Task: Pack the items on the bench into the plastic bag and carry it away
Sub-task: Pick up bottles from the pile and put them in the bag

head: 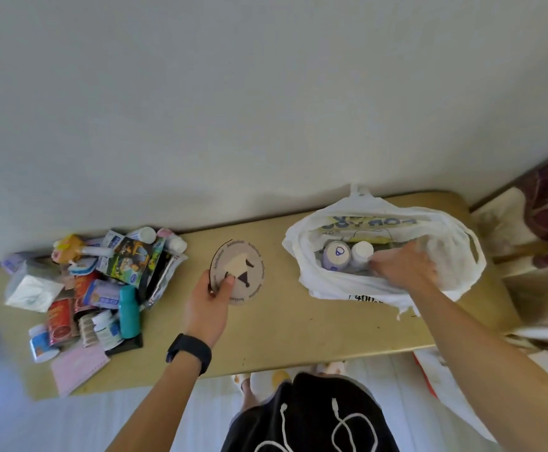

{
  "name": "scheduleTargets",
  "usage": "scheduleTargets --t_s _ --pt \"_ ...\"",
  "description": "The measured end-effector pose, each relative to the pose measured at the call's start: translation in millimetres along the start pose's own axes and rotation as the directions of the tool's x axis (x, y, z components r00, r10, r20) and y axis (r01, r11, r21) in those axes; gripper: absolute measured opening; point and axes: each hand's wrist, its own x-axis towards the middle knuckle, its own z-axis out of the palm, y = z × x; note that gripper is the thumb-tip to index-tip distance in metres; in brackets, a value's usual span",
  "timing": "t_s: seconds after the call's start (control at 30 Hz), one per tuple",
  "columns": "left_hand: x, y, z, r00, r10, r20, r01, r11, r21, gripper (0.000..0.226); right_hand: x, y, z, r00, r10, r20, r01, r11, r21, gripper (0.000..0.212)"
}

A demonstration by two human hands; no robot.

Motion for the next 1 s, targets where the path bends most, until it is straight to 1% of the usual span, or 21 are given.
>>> scheduleTargets --t_s 0.07,0.17,0.2,0.23,0.3,0.33,0.37,0.4,0.47,0.5,0.53,0.57,0.6,0.63,0.7,0.73,0.77,0.8,0.87,0.93,1.0 --pt "-4 11 7 1.0 0.016 0.014 -0.015 0.999 -0.052 0.003 1 7 4 0.999 -0.034 0.04 0.033 0.999 0.035 0.112" --pt "-9 30 27 0.993 0.046 0.112 -0.035 0.994 -0.105 0.003 -25 15 -11 0.991 -0.105 -0.078 0.116 0.981 0.155 0.072" --pt "-10 35 37 0.984 0.058 0.167 -0.04 0.993 -0.109 0.004 -40 19 -16 0.984 -0.135 -0.12 0.16 0.958 0.237 0.06" --pt "-11 41 49 0.971 0.074 0.226 -0.05 0.993 -0.111 0.005 -56 24 -21 0.979 -0.158 -0.125 0.193 0.915 0.355 0.051" --pt "-16 54 75 0.929 0.089 0.359 -0.053 0.993 -0.11 0.006 -94 31 -30 0.974 -0.226 -0.021 0.188 0.753 0.631 0.039" --pt "-19 60 89 0.897 0.09 0.432 -0.051 0.994 -0.1 0.005 -112 34 -35 0.959 -0.274 0.065 0.139 0.662 0.736 0.036" --pt "-22 66 104 0.859 0.092 0.503 -0.06 0.995 -0.081 0.005 -125 38 -37 0.939 -0.314 0.139 0.085 0.604 0.792 0.032" --pt "-26 70 118 0.822 0.091 0.562 -0.079 0.996 -0.045 0.006 -132 44 -35 0.929 -0.327 0.171 0.055 0.579 0.813 0.025" --pt "-33 73 146 0.773 0.094 0.628 -0.169 0.984 0.061 0.019 -133 57 -31 0.95 -0.286 0.127 0.075 0.6 0.796 0.016" --pt "-35 72 158 0.765 0.127 0.631 -0.284 0.947 0.153 0.029 -128 63 -31 0.967 -0.243 0.082 0.09 0.621 0.779 0.016" --pt "-36 70 168 0.764 0.191 0.616 -0.439 0.854 0.279 0.039 -121 70 -33 0.981 -0.192 0.037 0.097 0.643 0.76 0.017" --pt "-35 66 177 0.752 0.279 0.597 -0.581 0.708 0.401 0.05 -112 76 -39 0.99 -0.142 -0.004 0.097 0.656 0.748 0.017" --pt "-32 64 183 0.723 0.352 0.595 -0.672 0.557 0.487 0.061 -102 81 -46 0.994 -0.097 -0.047 0.1 0.673 0.733 0.016" --pt "-28 61 186 0.686 0.362 0.631 -0.723 0.435 0.537 0.072 -91 85 -53 0.994 -0.064 -0.088 0.108 0.692 0.714 0.016" --pt "-17 51 192 0.646 0.228 0.729 -0.762 0.247 0.598 0.087 -70 88 -65 0.988 -0.045 -0.151 0.132 0.758 0.639 0.018" --pt "-13 45 194 0.637 0.167 0.753 -0.771 0.165 0.615 0.088 -63 87 -70 0.985 -0.052 -0.163 0.141 0.79 0.597 0.02" --pt "-11 43 194 0.63 0.126 0.766 -0.777 0.096 0.622 0.082 -56 83 -73 0.986 -0.062 -0.157 0.139 0.821 0.554 0.022" --pt "-11 42 193 0.622 0.096 0.777 -0.782 0.047 0.621 0.07 -50 79 -74 0.99 -0.068 -0.125 0.124 0.845 0.52 0.023" --pt "-14 44 189 0.595 0.05 0.802 -0.803 -0.004 0.596 0.049 -41 68 -73 0.997 -0.076 -0.027 0.08 0.881 0.466 0.022" --pt "-18 41 186 0.581 0.047 0.813 -0.813 -0.016 0.582 0.043 -38 56 -67 0.993 -0.089 0.078 0.047 0.899 0.436 0.019" --pt "-19 36 185 0.584 0.055 0.81 -0.811 0.006 0.585 0.042 -38 45 -57 0.985 -0.082 0.15 0.013 0.913 0.408 0.016"
